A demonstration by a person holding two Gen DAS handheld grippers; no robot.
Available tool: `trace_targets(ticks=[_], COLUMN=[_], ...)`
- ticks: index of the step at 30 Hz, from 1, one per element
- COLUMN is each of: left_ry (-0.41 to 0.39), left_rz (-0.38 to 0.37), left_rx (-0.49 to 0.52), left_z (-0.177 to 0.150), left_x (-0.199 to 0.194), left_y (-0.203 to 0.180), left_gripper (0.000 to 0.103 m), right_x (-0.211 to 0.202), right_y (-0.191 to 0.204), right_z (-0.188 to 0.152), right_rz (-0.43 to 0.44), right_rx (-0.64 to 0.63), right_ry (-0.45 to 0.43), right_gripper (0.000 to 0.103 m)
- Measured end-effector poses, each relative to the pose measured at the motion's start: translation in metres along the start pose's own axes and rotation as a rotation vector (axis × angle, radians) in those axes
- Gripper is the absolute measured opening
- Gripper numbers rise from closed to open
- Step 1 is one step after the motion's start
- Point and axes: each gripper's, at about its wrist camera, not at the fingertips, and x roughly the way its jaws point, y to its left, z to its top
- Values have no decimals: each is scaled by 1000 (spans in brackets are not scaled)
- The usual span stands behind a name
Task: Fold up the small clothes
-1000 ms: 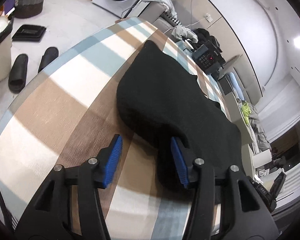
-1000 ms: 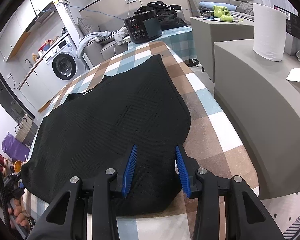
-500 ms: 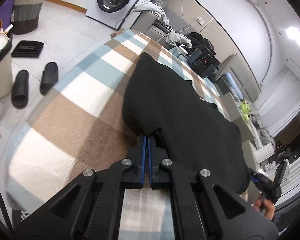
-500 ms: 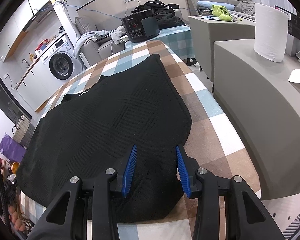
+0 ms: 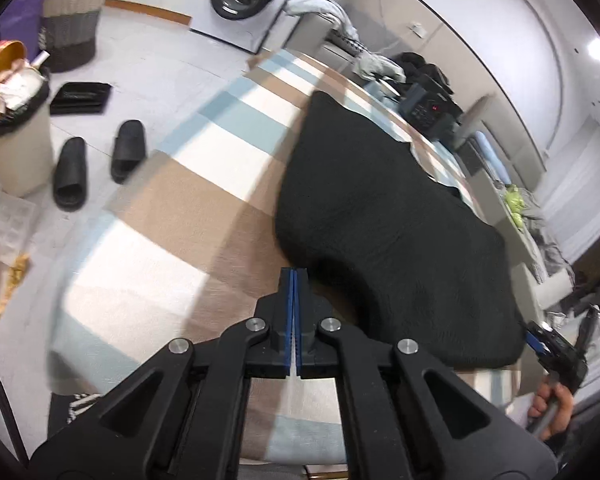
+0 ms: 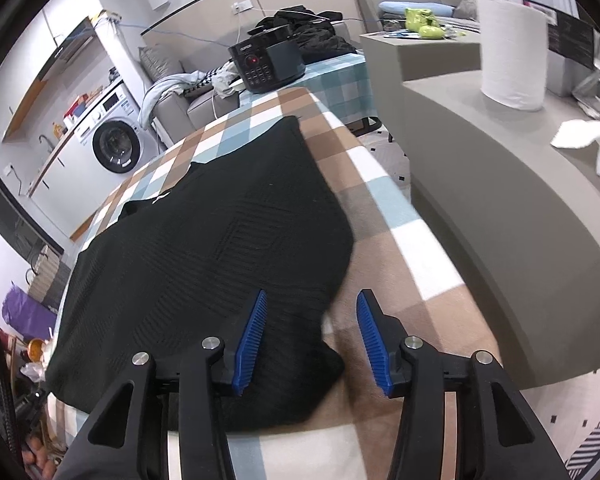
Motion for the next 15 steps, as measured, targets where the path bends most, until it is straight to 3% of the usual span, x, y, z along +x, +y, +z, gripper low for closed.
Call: trace_targets(ticks=[7, 9, 10, 11, 13, 15], left_ry=[3, 16, 33, 45, 63, 56], left_rz=[-4, -3, -7, -2, -6, -11], left_rx=[-1, 8, 9, 5, -5, -1], left_z=[4, 5, 5, 5, 5, 5], left_x=[-11, -9, -5, -2, 2, 2], left_y=[-7, -15, -20, -21, -26, -31], left_gripper=[0, 1, 6, 15, 30, 39], right_x=[11, 15, 15, 10, -3, -3], right_y=[-5, 2, 8, 15, 21, 21], right_z=[-16, -15, -14, -11, -7, -4], right_rz=[88, 107, 97, 100, 107, 45], right_rx=[27, 13, -8, -38, -66, -90], right_ry=[49, 38, 28, -3, -62, -47], right_gripper=[46, 29, 15, 10, 8, 7])
